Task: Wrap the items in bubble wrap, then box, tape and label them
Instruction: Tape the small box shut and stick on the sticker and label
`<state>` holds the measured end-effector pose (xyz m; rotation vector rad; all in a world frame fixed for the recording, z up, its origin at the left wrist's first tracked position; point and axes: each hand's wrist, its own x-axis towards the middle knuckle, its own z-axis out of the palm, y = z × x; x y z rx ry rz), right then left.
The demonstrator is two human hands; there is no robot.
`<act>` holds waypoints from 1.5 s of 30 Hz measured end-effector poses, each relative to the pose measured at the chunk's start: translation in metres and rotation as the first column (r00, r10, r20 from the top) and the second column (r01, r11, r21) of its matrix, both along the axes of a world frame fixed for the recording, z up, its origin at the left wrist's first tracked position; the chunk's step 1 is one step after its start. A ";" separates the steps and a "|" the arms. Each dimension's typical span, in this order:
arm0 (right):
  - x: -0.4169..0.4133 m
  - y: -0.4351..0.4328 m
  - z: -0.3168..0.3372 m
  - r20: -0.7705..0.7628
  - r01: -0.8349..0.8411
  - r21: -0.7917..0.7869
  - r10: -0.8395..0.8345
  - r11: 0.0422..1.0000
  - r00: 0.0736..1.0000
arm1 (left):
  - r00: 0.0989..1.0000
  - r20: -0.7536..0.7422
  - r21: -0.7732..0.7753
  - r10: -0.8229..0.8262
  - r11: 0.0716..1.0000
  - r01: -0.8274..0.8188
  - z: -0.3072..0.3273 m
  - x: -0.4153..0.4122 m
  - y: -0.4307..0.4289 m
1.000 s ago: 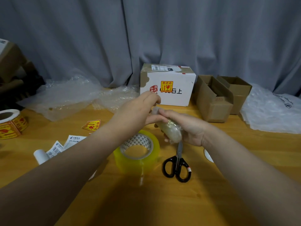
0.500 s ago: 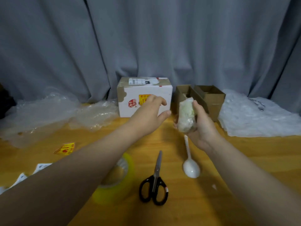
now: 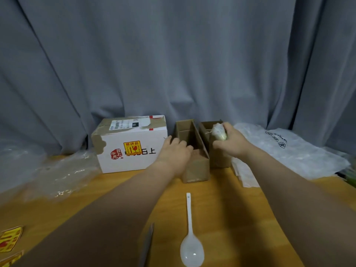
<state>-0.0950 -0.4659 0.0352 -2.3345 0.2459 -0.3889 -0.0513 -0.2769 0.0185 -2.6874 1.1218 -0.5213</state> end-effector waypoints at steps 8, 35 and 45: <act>0.000 0.016 0.029 0.544 0.251 -0.127 -0.145 0.959 0.827 | 0.975 -0.183 -0.265 -0.123 0.962 0.071 0.006 0.006 0.016; -0.044 0.216 0.040 0.298 -0.470 -0.234 0.523 0.851 0.798 | 0.976 -0.196 0.233 0.099 0.971 -0.052 0.023 -0.068 0.234; -0.012 0.244 0.007 -0.137 -0.489 -0.451 0.484 0.747 0.864 | 0.983 -0.181 0.159 0.016 0.987 0.014 0.025 -0.066 0.238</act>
